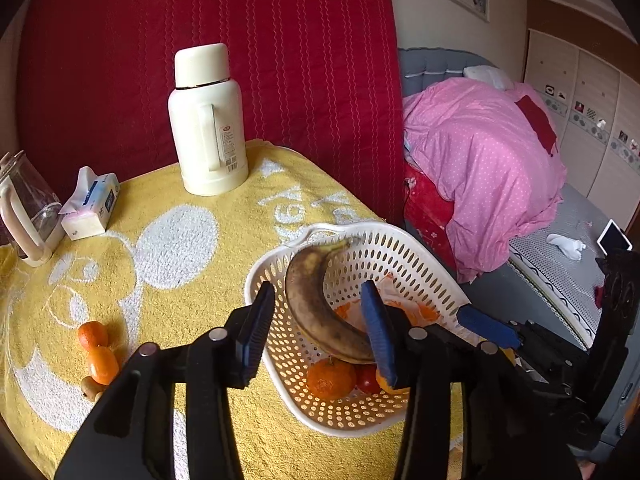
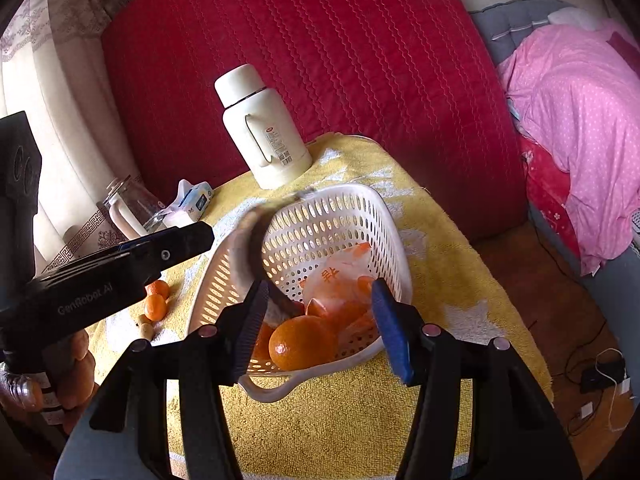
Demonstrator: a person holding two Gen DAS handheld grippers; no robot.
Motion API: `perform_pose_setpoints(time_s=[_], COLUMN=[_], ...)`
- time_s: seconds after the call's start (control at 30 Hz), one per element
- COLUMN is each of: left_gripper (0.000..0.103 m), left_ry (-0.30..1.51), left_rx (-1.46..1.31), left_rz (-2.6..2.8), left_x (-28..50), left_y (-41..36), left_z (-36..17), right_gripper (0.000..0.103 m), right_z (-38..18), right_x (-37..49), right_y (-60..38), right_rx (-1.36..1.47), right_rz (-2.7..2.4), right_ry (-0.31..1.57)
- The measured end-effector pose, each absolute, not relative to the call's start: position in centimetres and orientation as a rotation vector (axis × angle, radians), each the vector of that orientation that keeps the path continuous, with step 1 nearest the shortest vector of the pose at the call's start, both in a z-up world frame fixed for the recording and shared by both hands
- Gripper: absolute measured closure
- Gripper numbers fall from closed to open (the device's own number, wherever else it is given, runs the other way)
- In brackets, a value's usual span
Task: Organize fruits
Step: 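Lower the banana into the basket and open the left tool while the right tool releases the orange, then move both open tools back toward the kiwis and mandarins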
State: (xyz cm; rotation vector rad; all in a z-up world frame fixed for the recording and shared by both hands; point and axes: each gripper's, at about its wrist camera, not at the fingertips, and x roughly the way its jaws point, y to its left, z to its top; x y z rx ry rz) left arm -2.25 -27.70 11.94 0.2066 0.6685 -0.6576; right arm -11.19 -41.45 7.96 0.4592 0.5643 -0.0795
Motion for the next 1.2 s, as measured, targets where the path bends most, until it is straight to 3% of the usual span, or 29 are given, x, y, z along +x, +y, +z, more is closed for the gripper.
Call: perform_pose_setpoints(time_s=[0.1, 0.17, 0.37, 0.63, 0.7, 1.07, 1.2], left_gripper=[0.051, 0.033, 0.013, 0.011, 0.005, 0.005, 0.005], left_ry=[0.667, 0.653, 0.606, 0.572, 0.563, 0.527, 0.533], left_rx=[0.198, 0.192, 0.199, 0.155, 0.143, 0.023, -0.013], left_rz=[-0.645, -0.632, -0.581, -0.520, -0.501, -0.371, -0.299], left_x=[-2.3, -2.5, -3.6, -4.3, -4.6, -5.5, -5.4], left_y=[-27.3, -26.9, -25.6, -22.0, -20.8, -11.3, -7.7], left_z=[12.0, 12.1, 12.3, 13.4, 13.6, 14.1, 13.8], right_gripper=[0.047, 0.047, 0.047, 0.043, 0.039, 0.039, 0.034], right_z=[8.1, 8.0, 8.5, 9.9, 10.3, 12.1, 12.4], right_x=[-11.4, -11.6, -12.2, -12.3, -12.5, -12.3, -12.5], right_y=[-41.6, -41.6, -41.1, -39.0, -38.1, -31.7, -29.9], right_rx=[0.457, 0.464, 0.457, 0.429, 0.414, 0.338, 0.321], right_rz=[-0.093, -0.093, -0.093, -0.077, -0.070, -0.001, 0.003], right_ry=[0.562, 0.559, 0.548, 0.532, 0.525, 0.521, 0.515])
